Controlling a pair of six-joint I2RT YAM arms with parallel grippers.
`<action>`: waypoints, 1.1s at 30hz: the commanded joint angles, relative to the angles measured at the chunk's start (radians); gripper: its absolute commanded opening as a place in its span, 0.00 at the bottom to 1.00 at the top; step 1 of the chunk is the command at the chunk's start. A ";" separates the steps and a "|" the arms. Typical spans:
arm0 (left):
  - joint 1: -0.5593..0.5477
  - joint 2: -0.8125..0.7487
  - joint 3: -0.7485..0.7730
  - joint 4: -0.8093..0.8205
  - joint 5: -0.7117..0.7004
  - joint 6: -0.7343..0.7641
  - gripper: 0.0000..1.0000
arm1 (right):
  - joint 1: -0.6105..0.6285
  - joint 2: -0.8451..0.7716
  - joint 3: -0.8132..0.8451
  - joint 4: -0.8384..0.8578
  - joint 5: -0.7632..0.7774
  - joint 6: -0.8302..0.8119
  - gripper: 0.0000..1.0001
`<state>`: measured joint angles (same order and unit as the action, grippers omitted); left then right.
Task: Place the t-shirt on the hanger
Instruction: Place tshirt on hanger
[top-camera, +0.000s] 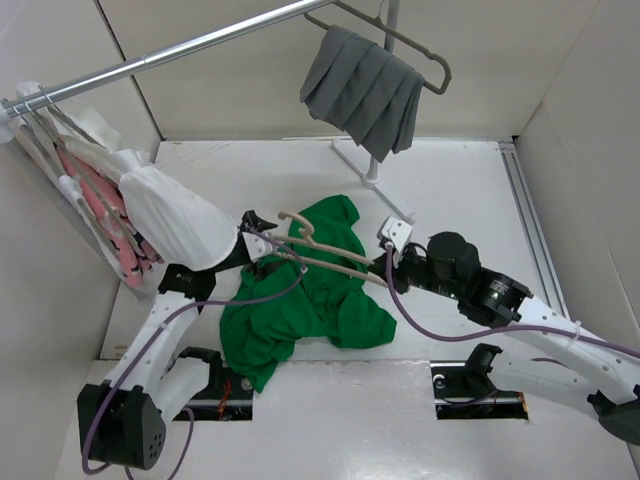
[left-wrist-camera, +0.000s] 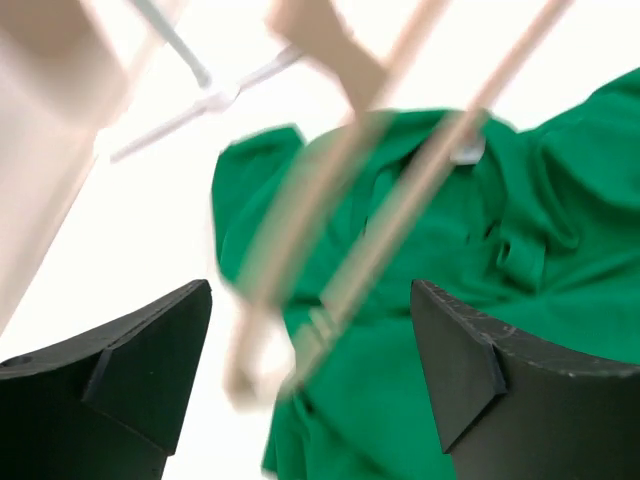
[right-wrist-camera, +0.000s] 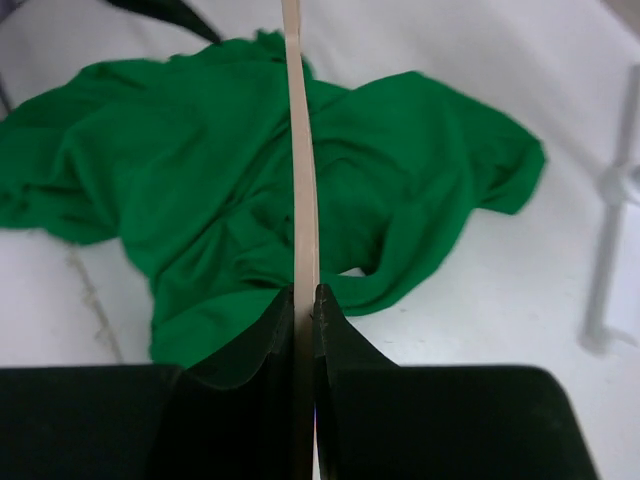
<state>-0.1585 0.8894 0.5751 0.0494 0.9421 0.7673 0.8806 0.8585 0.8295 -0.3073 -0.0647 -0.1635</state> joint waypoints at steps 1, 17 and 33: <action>-0.039 0.083 0.069 0.087 0.074 0.001 0.78 | -0.011 -0.003 0.000 0.073 -0.205 0.010 0.00; -0.001 0.140 0.218 -0.108 0.399 0.067 0.73 | -0.109 0.020 -0.079 -0.056 -0.251 -0.087 0.00; -0.001 0.149 0.238 -0.036 0.434 -0.108 0.00 | -0.109 0.105 -0.046 -0.065 -0.244 -0.136 0.00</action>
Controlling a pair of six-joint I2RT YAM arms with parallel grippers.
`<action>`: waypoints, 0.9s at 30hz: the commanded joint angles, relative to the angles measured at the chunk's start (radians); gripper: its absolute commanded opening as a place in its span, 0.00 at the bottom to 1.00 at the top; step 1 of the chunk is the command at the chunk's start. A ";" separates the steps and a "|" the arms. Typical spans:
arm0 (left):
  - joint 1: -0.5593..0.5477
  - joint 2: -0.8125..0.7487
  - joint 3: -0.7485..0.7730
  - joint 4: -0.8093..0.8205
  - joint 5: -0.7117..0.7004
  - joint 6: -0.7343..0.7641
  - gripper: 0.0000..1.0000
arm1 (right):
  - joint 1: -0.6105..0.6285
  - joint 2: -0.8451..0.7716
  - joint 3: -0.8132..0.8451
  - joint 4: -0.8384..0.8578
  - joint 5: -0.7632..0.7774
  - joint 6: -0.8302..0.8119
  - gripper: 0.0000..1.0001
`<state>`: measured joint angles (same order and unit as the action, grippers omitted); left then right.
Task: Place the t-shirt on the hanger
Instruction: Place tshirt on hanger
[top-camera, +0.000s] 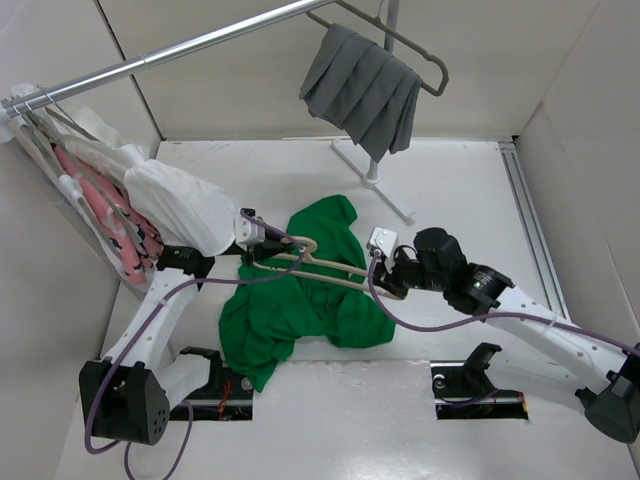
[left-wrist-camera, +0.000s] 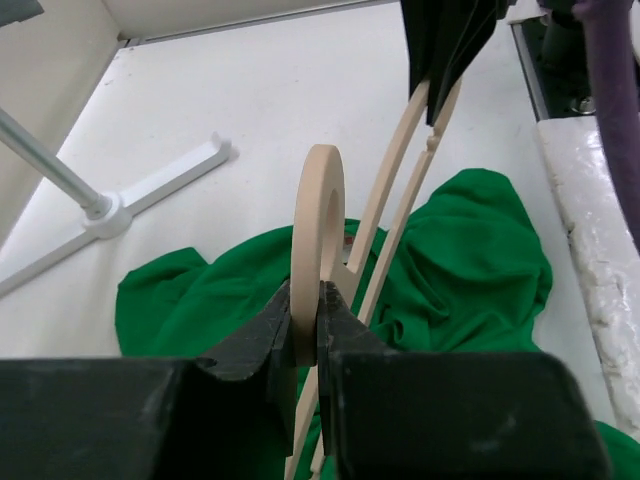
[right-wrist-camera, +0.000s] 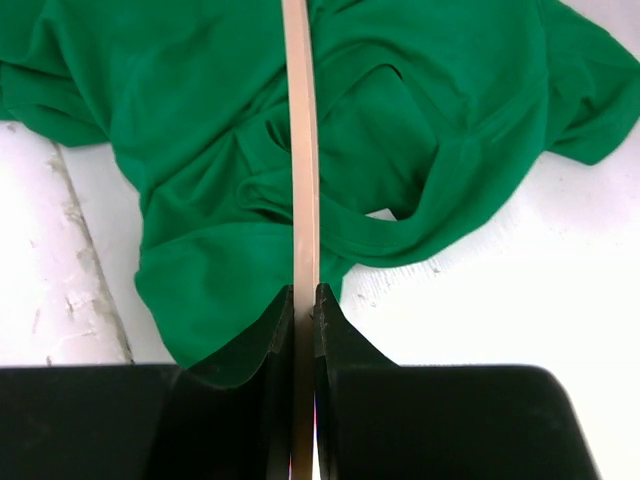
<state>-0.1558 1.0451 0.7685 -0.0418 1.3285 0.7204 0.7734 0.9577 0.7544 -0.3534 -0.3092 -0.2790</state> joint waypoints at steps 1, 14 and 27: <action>-0.004 -0.007 0.045 0.056 0.047 -0.071 0.00 | -0.002 0.006 0.029 -0.030 0.001 -0.020 0.00; -0.013 -0.007 0.035 0.017 0.029 0.005 0.00 | 0.056 0.291 0.344 -0.085 0.053 -0.253 1.00; -0.031 -0.016 0.026 -0.004 0.018 0.034 0.00 | 0.072 0.610 0.451 0.073 -0.092 -0.283 0.79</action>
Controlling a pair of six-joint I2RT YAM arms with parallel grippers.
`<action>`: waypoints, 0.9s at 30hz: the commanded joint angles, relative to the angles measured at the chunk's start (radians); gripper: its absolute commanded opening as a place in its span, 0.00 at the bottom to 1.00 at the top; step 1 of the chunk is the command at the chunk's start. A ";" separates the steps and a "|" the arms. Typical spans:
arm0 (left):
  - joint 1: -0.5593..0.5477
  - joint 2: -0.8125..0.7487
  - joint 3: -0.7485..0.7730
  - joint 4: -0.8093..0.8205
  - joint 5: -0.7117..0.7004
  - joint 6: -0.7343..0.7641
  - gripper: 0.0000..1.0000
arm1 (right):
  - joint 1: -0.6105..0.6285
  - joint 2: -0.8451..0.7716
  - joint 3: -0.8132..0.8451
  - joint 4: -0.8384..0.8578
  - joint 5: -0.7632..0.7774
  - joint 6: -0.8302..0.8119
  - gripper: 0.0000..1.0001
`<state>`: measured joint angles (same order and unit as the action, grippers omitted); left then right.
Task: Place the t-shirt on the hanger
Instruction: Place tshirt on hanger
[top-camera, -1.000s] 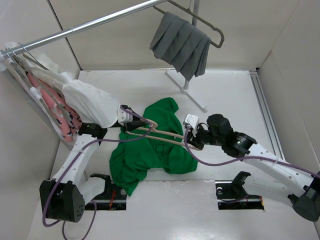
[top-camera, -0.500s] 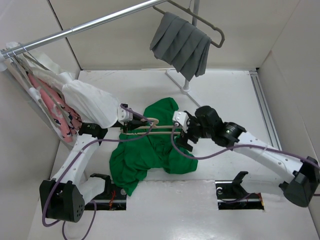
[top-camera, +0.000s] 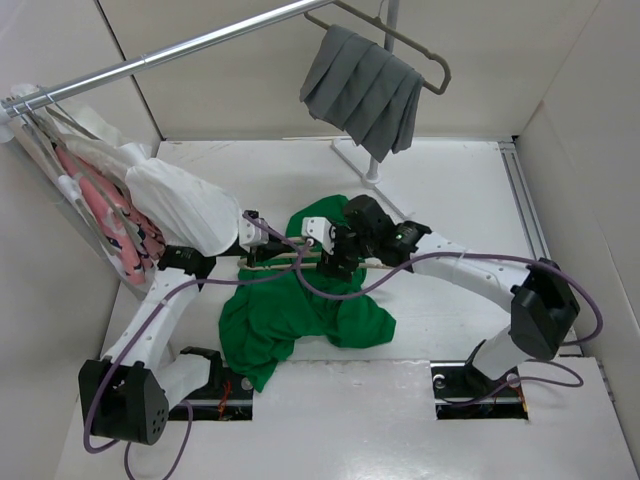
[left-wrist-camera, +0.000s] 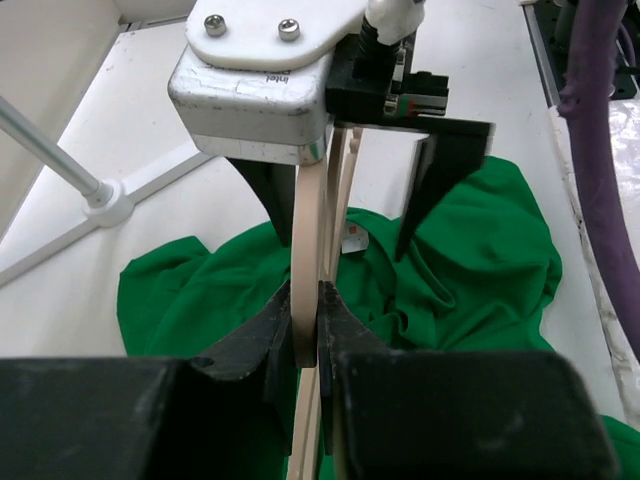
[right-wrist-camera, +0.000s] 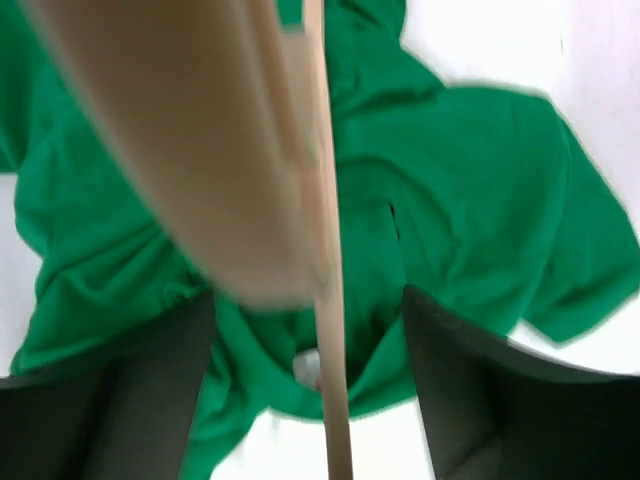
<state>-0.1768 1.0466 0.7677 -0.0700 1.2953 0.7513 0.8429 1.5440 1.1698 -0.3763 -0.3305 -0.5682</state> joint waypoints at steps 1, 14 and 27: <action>-0.010 -0.017 0.027 0.024 0.052 0.003 0.00 | 0.002 0.033 0.036 0.111 -0.088 0.019 0.69; -0.010 -0.046 0.008 -0.102 -0.048 0.147 0.64 | -0.134 -0.099 -0.071 0.094 -0.142 0.137 0.00; -0.352 0.020 -0.099 -0.173 -0.803 0.243 0.59 | -0.297 -0.448 -0.199 -0.208 0.080 0.257 0.00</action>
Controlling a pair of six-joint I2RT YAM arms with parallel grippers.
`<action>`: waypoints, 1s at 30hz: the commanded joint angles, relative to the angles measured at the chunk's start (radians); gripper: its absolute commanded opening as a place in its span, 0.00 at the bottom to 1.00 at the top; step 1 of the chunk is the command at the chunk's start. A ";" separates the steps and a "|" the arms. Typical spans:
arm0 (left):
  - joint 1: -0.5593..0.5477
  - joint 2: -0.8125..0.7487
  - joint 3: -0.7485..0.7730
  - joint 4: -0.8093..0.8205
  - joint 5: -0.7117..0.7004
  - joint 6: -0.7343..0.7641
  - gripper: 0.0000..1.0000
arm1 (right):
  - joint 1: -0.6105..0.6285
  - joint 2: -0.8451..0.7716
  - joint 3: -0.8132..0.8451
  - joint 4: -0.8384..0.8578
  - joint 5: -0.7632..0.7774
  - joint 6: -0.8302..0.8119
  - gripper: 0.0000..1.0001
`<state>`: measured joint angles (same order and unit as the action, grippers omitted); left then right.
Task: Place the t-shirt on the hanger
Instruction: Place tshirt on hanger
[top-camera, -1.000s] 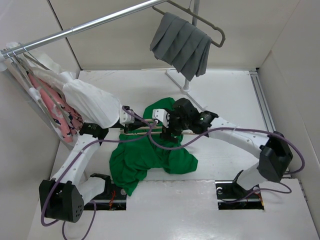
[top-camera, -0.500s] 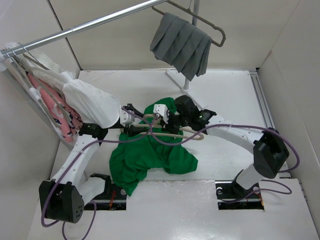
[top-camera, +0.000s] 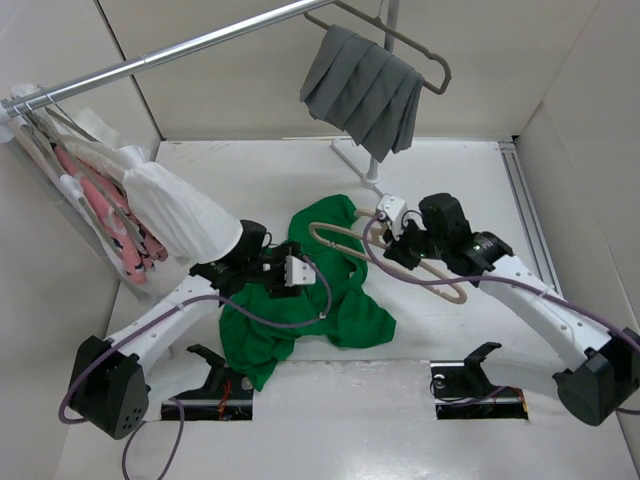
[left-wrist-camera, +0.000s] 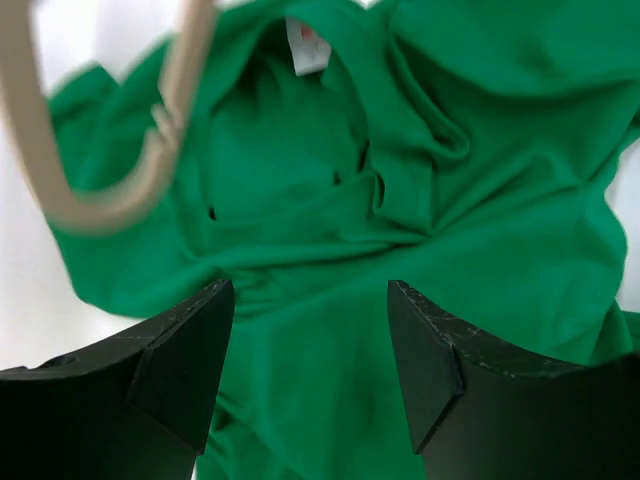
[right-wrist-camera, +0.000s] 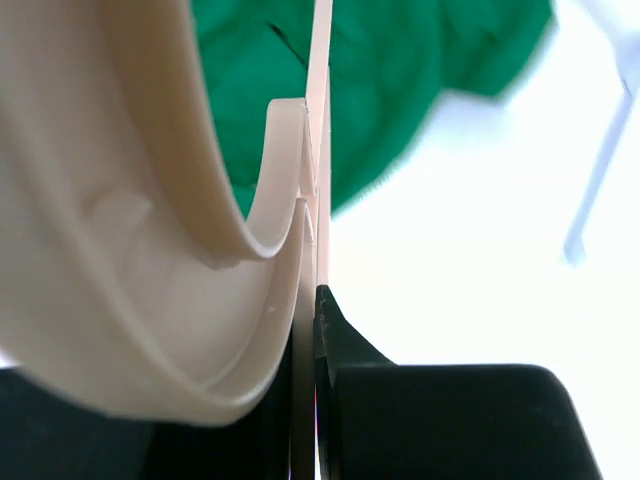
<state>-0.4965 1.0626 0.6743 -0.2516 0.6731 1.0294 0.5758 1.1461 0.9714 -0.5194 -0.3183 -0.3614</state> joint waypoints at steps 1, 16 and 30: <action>-0.042 0.014 -0.005 0.053 -0.181 -0.079 0.59 | -0.030 -0.062 0.000 -0.077 0.080 0.067 0.00; -0.134 0.410 0.240 0.379 -0.437 -0.663 0.46 | -0.076 -0.135 0.012 -0.087 0.122 0.113 0.00; -0.108 0.680 0.416 0.101 -0.452 -0.442 0.42 | -0.076 -0.115 0.012 -0.096 0.122 0.082 0.00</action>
<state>-0.6136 1.7454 1.0519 -0.0891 0.2066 0.5461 0.5034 1.0344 0.9676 -0.6437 -0.2050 -0.2695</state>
